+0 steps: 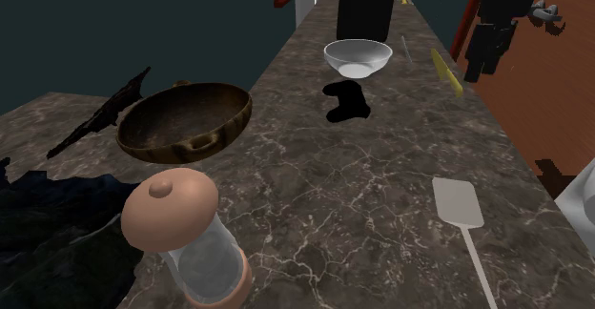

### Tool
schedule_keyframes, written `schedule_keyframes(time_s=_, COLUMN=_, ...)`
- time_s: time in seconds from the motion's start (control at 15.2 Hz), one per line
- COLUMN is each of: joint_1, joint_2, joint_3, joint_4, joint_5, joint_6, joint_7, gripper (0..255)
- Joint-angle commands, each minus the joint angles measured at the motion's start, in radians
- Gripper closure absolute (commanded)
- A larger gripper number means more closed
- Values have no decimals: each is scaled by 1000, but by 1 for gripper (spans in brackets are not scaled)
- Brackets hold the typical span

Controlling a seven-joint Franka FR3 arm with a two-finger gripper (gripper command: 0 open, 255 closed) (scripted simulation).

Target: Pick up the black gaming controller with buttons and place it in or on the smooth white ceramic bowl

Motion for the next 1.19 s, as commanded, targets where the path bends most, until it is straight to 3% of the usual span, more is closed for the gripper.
schedule_keyframes(time_s=0.0, joint_1=0, joint_2=0, joint_3=0, joint_4=0, joint_5=0, joint_6=0, joint_7=0, gripper=0)
schedule_keyframes(time_s=0.59, joint_1=-36, joint_2=190, joint_3=224, joint_4=101, joint_5=119, joint_6=166, joint_7=436, gripper=0)
schedule_keyframes(time_s=1.12, joint_1=-88, joint_2=457, joint_3=389, joint_4=302, joint_5=91, joint_6=290, joint_7=826, gripper=0)
